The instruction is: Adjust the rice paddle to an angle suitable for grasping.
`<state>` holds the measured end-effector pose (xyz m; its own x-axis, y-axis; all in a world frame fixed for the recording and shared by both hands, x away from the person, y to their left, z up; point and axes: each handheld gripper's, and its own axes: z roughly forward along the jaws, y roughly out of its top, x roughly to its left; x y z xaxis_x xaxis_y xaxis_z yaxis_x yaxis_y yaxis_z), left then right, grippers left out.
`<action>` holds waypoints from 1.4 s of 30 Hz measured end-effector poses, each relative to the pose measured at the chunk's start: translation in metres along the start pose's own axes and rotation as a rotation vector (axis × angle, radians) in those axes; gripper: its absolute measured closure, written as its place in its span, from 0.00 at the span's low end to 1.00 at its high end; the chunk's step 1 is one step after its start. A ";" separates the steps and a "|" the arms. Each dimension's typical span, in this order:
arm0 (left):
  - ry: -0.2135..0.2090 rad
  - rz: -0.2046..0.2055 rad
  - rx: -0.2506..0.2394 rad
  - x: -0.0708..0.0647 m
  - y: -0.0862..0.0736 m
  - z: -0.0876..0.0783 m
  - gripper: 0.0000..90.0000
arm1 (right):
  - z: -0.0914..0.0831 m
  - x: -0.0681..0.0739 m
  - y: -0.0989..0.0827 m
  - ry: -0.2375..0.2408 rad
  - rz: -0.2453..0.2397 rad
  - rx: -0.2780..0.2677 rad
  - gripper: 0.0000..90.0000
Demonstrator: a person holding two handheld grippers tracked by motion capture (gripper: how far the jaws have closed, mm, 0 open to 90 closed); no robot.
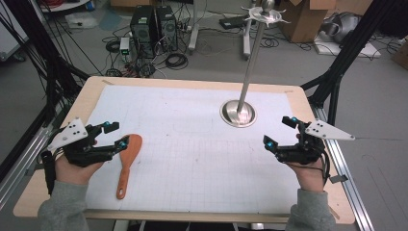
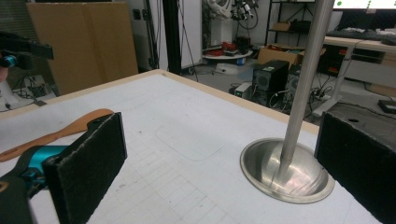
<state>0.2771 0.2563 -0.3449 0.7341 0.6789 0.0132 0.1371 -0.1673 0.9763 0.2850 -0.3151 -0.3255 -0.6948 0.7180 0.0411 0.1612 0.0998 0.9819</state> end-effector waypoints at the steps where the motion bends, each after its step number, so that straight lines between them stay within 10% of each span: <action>1: 0.000 0.000 0.000 0.000 0.000 0.000 0.48 | 0.000 0.000 0.000 0.000 -0.004 -0.002 0.01; 15: -0.008 -0.039 0.127 0.010 -0.021 0.005 0.87 | 0.004 -0.001 0.000 0.007 -0.008 -0.001 0.01; 42: 0.080 -0.167 0.281 0.045 -0.079 0.007 0.99 | 0.009 -0.001 -0.001 0.019 -0.015 0.014 0.01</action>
<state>0.3042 0.2947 -0.4227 0.6332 0.7655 -0.1143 0.4374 -0.2321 0.8688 0.2915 -0.3095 -0.3280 -0.7105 0.7031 0.0301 0.1605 0.1203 0.9797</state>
